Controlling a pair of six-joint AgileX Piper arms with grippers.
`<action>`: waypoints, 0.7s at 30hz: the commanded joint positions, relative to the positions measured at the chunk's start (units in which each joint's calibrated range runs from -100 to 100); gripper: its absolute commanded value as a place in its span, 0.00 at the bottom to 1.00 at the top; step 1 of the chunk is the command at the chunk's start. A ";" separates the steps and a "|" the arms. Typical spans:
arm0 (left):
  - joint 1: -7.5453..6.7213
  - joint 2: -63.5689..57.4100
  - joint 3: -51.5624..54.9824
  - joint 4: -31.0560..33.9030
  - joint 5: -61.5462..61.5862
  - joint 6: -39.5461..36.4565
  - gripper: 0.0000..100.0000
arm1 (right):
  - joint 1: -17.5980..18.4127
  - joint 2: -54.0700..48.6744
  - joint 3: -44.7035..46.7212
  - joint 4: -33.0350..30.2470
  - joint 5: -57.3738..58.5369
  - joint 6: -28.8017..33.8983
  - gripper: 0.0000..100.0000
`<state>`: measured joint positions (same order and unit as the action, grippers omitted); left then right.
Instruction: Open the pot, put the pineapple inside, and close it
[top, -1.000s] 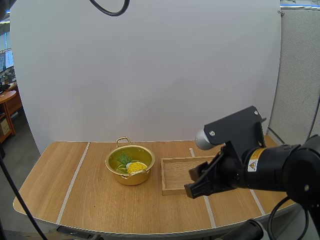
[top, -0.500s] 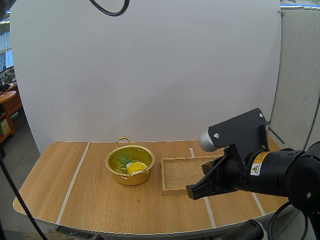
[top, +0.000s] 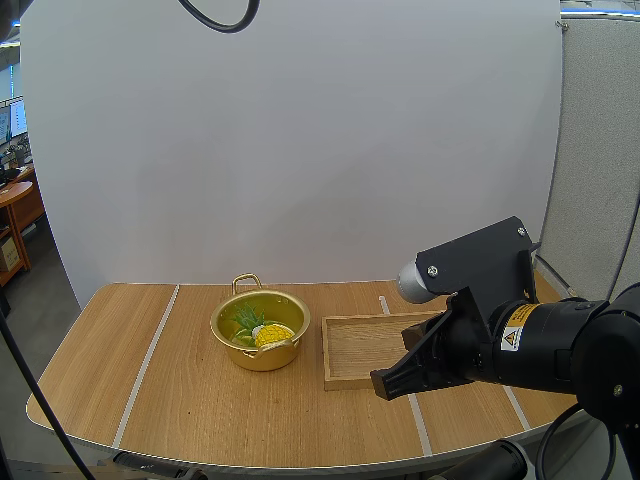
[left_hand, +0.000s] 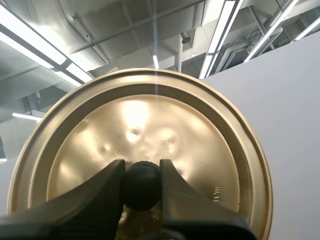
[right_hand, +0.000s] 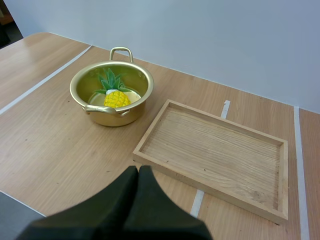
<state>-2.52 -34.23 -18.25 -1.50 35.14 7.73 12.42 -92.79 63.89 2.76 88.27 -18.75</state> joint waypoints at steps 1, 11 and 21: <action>-0.15 0.01 -0.59 0.05 -0.08 -0.50 0.00 | -0.26 -0.52 0.22 0.30 0.65 0.14 0.00; -0.15 0.85 -0.45 0.05 46.11 -0.50 0.00 | -0.26 -0.52 0.22 0.42 0.65 0.14 0.00; -0.15 6.68 -0.32 -2.45 61.78 -0.50 0.00 | -0.26 -0.52 0.22 0.69 0.65 0.14 0.00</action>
<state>-2.52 -28.60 -18.50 -1.78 94.96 7.73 12.42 -92.79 63.89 2.99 88.27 -18.75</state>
